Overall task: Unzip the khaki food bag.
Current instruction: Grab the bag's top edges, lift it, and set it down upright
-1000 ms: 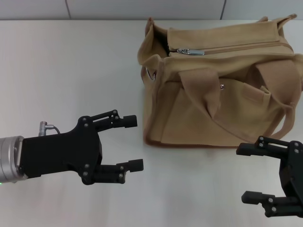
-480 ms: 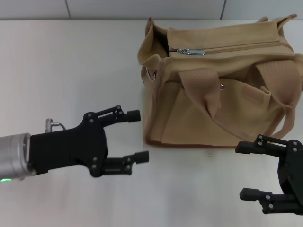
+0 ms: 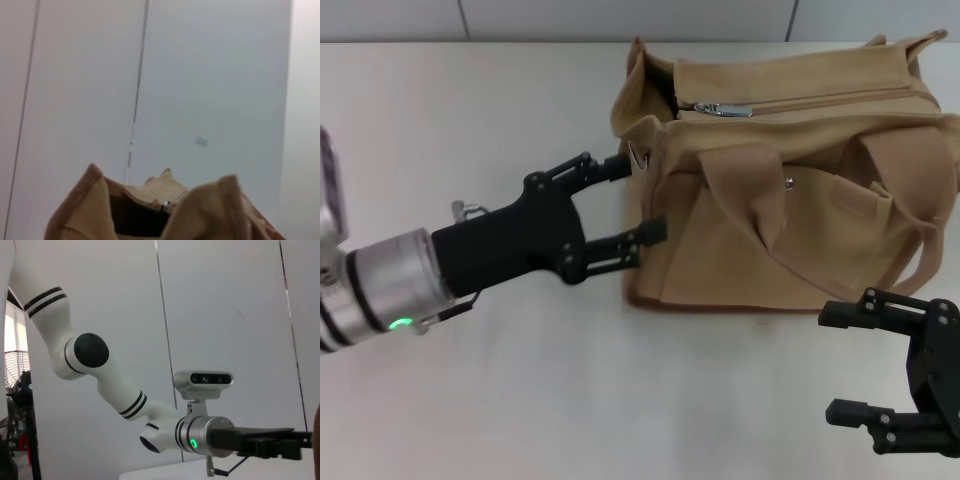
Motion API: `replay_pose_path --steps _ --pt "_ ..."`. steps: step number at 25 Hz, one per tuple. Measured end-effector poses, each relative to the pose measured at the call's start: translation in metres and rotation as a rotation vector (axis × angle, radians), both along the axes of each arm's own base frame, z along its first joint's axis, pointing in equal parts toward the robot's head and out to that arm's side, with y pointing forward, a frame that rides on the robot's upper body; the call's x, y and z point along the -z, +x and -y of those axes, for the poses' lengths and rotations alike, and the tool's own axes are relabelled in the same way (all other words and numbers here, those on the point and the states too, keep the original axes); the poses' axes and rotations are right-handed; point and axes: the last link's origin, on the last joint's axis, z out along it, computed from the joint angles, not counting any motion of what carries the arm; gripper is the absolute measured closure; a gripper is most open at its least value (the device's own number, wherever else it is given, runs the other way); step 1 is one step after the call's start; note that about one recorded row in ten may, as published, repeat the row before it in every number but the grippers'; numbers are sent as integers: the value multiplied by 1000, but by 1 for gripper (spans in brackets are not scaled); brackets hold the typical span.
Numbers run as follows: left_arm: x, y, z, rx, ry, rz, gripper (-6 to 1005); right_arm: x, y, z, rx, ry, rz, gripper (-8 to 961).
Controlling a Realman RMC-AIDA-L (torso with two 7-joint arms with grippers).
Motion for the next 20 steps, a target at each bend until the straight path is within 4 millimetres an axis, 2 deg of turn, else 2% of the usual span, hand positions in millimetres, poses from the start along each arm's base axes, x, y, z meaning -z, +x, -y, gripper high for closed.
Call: replay_pose_path --steps 4,11,16,20 --pt "12 12 -9 -4 -2 5 185 1 1 0 7 4 5 170" --pt "22 20 -13 21 20 -12 193 2 2 -1 13 9 13 170" --pt "21 17 -14 0 50 -8 427 3 2 -1 16 10 15 170" --pt "22 16 -13 -3 54 -10 561 5 1 -3 16 13 20 170"
